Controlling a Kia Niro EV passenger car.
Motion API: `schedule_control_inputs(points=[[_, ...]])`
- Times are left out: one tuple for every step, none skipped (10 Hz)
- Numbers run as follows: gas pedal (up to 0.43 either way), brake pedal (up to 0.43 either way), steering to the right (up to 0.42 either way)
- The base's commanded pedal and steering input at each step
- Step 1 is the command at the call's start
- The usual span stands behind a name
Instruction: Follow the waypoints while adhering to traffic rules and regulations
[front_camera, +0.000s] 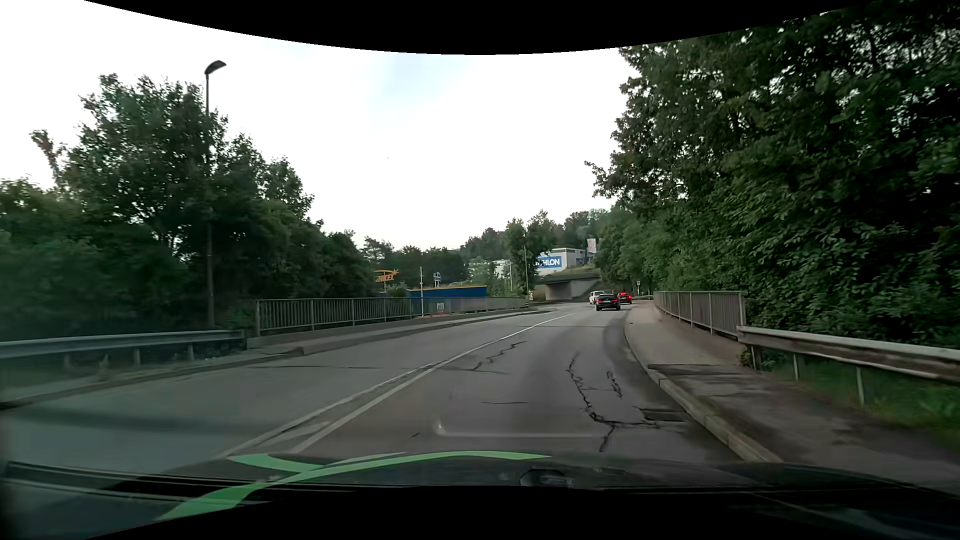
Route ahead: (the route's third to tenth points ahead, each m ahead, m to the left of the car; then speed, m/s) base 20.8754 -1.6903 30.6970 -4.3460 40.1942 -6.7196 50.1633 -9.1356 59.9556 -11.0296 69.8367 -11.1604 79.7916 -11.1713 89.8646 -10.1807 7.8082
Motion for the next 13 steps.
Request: schedule_control_inputs(points=[[0.169,0.0,0.046],[0.177,0.0,0.047],[0.177,0.0,0.048],[0.177,0.0,0.05],[0.177,0.0,0.052],[0.189,0.0,0.054],[0.189,0.0,0.056],[0.189,0.0,0.058],[0.189,0.0,0.058],[0.189,0.0,0.057],[0.189,0.0,0.057],[0.189,0.0,0.056],[0.189,0.0,0.055]])
